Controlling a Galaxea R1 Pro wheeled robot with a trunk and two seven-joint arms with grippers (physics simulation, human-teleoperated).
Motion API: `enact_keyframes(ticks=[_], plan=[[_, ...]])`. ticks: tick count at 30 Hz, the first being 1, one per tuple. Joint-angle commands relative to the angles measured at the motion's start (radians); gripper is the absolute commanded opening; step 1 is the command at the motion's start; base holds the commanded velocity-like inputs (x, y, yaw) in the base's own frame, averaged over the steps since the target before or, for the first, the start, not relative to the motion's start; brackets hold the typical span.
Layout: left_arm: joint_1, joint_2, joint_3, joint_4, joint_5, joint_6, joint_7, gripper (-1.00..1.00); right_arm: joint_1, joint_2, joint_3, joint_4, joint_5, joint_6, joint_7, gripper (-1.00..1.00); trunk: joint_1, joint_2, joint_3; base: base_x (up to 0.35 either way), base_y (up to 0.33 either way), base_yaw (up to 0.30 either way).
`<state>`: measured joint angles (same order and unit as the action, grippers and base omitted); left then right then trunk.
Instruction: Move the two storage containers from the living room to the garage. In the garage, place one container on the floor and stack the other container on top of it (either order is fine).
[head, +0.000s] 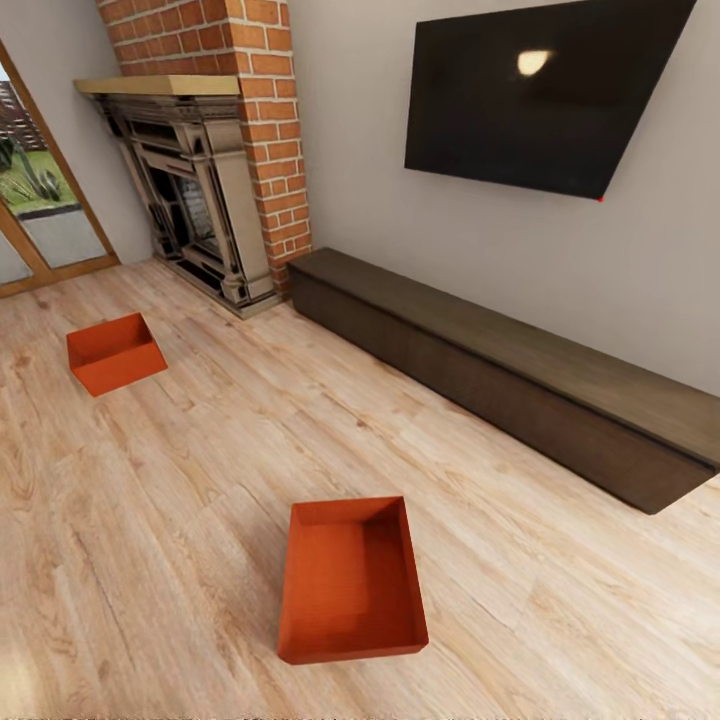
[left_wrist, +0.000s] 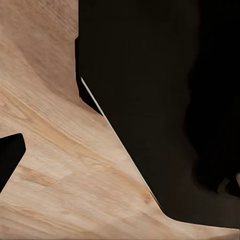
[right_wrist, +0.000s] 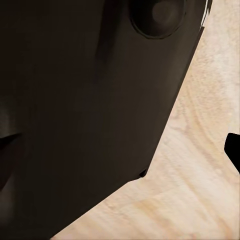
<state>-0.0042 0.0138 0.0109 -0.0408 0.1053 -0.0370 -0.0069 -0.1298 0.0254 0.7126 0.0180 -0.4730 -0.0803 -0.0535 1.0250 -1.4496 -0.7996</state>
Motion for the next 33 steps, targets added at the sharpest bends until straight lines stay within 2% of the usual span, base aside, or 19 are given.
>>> enact_keyframes(ticks=[1,33], plan=[[0.0,0.0,0.0,0.001,0.01,-0.003,-0.001,1.0,-0.001,0.001,0.008,0.002,-0.009,-0.004,-0.002,1.0,0.0,0.0,-0.002,0.0,0.0,0.0],[0.0,0.0,0.0,0.001,0.01,-0.003,-0.001,1.0,-0.001,0.001,0.008,0.002,-0.009,-0.004,-0.002,1.0,0.0,0.0,-0.054,0.0,0.0,0.0]])
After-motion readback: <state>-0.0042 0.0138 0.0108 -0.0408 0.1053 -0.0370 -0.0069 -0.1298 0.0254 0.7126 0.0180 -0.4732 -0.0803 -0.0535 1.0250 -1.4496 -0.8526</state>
